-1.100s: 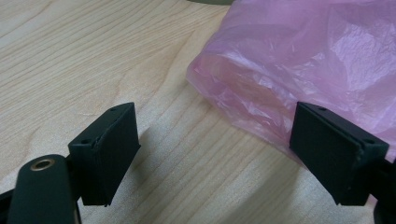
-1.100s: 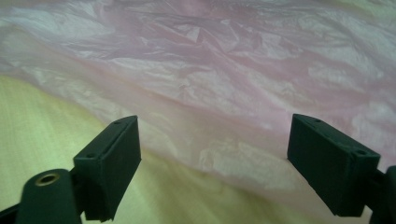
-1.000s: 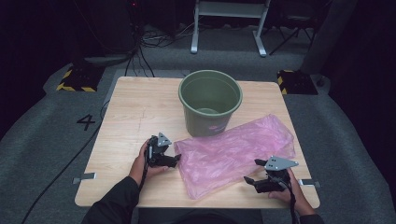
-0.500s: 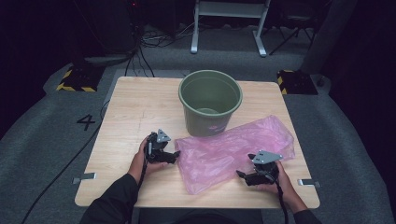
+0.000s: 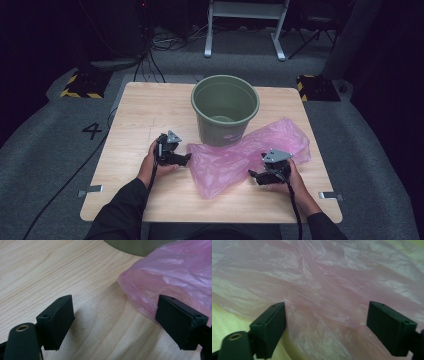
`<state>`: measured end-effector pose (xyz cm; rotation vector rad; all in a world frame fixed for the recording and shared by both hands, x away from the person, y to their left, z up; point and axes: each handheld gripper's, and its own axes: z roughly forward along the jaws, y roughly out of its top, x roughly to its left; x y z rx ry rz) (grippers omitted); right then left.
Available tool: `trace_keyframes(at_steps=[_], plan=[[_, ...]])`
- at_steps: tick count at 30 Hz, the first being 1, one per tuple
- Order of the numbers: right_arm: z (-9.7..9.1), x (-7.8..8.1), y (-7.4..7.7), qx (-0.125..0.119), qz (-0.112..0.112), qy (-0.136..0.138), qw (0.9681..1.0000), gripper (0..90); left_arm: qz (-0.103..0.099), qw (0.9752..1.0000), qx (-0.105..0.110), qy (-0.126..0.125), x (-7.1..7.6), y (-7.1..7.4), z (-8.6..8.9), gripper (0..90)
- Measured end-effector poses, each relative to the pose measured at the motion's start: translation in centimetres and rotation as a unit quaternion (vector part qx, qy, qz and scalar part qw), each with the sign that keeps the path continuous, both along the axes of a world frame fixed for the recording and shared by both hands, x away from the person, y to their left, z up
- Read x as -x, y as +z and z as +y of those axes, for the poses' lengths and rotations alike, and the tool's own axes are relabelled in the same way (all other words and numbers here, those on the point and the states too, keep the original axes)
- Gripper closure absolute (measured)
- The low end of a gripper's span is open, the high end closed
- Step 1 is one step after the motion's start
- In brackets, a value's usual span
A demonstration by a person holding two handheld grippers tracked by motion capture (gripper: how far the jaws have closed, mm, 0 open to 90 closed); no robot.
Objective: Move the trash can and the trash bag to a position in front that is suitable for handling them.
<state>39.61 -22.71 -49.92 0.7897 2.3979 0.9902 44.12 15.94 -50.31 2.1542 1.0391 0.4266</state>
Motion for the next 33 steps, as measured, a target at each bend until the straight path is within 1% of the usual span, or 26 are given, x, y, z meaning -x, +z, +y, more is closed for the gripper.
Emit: trace_keyframes(at_steps=[2,3,4,8,10,11,12,13,14,15,16,17,18,19,20,21,24,26,27,29,31,32,33], plan=[[0.2,-0.1,0.2,-0.001,-0.011,0.004,0.9999,17.0,-0.002,1.0000,-0.002,0.000,-0.3,0.0,0.0,15.2],[0.2,-0.1,0.2,-0.001,-0.011,0.004,0.9999,17.0,-0.002,1.0000,-0.002,0.000,-0.3,0.0,0.0,15.1],[0.3,-0.3,0.6,-0.015,-0.023,0.007,0.9996,17.0,0.000,1.0000,0.000,0.002,-0.5,0.0,0.0,15.2],[0.7,-0.8,0.6,-0.012,-0.028,0.010,0.9995,15.5,0.000,1.0000,-0.002,0.002,-0.7,0.0,0.0,15.2],[0.9,-1.3,0.5,-0.012,-0.034,0.015,0.9993,15.4,-0.003,1.0000,-0.002,0.002,-0.8,0.0,0.0,15.2],[1.2,-1.6,0.4,-0.001,-0.034,0.022,0.9992,15.3,-0.004,1.0000,-0.001,0.004,-0.8,0.0,0.0,15.2],[1.2,-1.6,0.4,-0.001,-0.034,0.022,0.9992,15.3,-0.001,1.0000,0.000,0.004,-0.9,0.0,0.0,15.2],[1.6,-2.1,0.2,0.011,-0.020,0.015,0.9996,15.3,-0.003,1.0000,-0.003,0.003,-1.0,0.0,0.0,15.2],[1.6,-2.1,0.2,0.011,-0.020,0.015,0.9996,15.3,0.000,1.0000,0.000,0.006,-1.1,0.0,-0.1,15.2],[1.7,-2.4,0.0,0.006,-0.006,0.019,0.9998,15.2,0.000,1.0000,0.000,0.004,-1.2,0.0,-0.1,15.2],[1.9,-3.1,-0.1,-0.003,0.015,0.023,0.9996,14.7,-0.003,1.0000,-0.002,0.006,-1.4,0.0,-0.1,15.2],[1.9,-3.1,-0.1,-0.003,0.015,0.023,0.9996,14.7,-0.003,1.0000,-0.002,0.006,-1.4,0.0,-0.1,15.2],[2.0,-3.6,-0.1,-0.007,0.027,0.023,0.9994,14.6,-0.003,1.0000,0.000,0.007,-1.4,0.0,-0.2,15.2],[2.0,-3.6,-0.1,-0.007,0.027,0.023,0.9994,14.6,-0.002,1.0000,0.000,0.006,-1.5,0.0,-0.2,15.2],[2.1,-4.2,-0.1,-0.015,0.046,0.020,0.9986,13.7,-0.002,1.0000,-0.002,0.003,-1.6,0.0,-0.2,15.3],[2.1,-4.2,-0.1,-0.015,0.046,0.020,0.9986,13.7,-0.002,1.0000,-0.001,0.004,-1.6,0.0,-0.2,15.3],[2.4,-4.9,-0.1,-0.016,0.051,0.002,0.9986,12.2,0.002,1.0000,0.002,-0.003,-1.8,0.0,-0.3,15.4],[2.6,-5.4,-0.1,-0.019,0.063,0.001,0.9978,11.7,0.001,0.9999,-0.005,-0.014,-2.0,0.1,-0.3,15.4],[2.5,-5.9,-0.1,-0.026,0.084,0.002,0.9962,12.7,0.001,0.9999,0.000,-0.013,-2.1,0.0,-0.4,15.4],[2.4,-6.0,-0.1,-0.027,0.084,0.002,0.9961,13.1,-0.005,0.9998,-0.004,-0.019,-2.2,0.0,-0.5,15.4],[2.3,-6.3,0.0,-0.027,0.082,0.006,0.9963,18.8,-0.009,0.9997,-0.006,-0.023,-2.2,0.0,-0.6,15.4],[2.2,-6.3,0.0,-0.028,0.080,0.007,0.9964,23.7,-0.011,0.9996,-0.007,-0.023,-2.2,0.0,-0.6,15.4],[2.0,-6.3,0.0,-0.035,0.078,0.008,0.9963,31.5,-0.008,0.9997,-0.007,-0.023,-2.2,0.1,-0.6,15.4]])
